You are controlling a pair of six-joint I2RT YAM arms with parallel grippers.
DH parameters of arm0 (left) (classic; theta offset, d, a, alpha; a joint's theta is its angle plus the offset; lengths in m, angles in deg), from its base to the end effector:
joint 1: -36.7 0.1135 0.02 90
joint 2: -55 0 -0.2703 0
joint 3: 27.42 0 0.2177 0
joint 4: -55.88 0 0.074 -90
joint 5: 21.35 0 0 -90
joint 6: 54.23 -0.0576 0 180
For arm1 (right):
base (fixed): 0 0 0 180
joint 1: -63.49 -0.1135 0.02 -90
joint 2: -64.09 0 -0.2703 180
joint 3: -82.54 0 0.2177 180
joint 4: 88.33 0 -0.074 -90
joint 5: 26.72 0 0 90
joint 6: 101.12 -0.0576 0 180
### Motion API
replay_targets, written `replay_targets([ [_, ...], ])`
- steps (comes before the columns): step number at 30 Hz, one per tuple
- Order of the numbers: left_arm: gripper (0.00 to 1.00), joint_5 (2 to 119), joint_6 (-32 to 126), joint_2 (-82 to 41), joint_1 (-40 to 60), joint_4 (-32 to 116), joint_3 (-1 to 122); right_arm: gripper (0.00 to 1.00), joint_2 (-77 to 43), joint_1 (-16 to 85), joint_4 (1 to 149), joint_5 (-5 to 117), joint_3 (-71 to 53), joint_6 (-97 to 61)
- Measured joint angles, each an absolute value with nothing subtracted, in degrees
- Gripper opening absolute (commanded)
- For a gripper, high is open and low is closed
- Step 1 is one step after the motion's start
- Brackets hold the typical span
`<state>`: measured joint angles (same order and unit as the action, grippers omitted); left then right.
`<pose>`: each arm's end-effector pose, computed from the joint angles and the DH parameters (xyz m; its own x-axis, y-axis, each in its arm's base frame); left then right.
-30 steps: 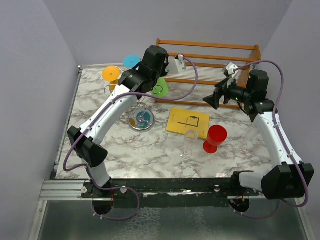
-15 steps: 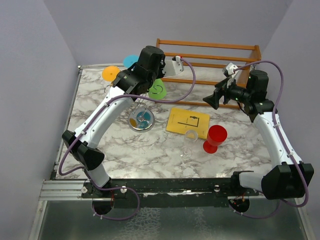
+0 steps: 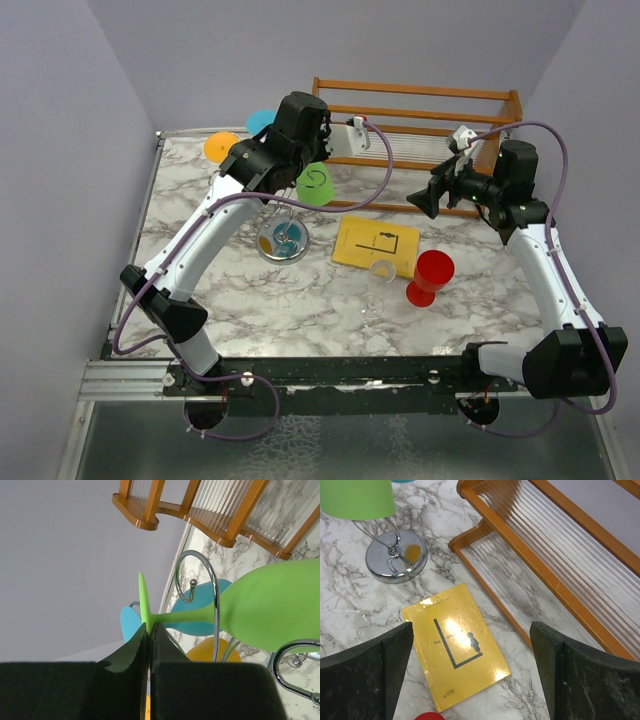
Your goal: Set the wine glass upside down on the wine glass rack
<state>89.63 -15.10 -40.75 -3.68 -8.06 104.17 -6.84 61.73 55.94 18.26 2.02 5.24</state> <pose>0.2695 -0.2022 0.4497 0.0562 0.9030 -0.4259 0.5082 0.3413 0.7907 0.2480 0.0484 0.3547 -0.2376 -0.2065 -0.9492 -0.7539 0.6554 0.0462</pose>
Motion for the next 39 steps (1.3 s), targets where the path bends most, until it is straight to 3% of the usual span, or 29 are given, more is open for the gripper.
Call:
replay_targets([
  [39, 0.01, 90.5, -10.8, -46.1, -6.8, -5.1, 106.6, 1.00, -6.8, 62.1, 56.0, 18.2, 2.4, 5.2],
])
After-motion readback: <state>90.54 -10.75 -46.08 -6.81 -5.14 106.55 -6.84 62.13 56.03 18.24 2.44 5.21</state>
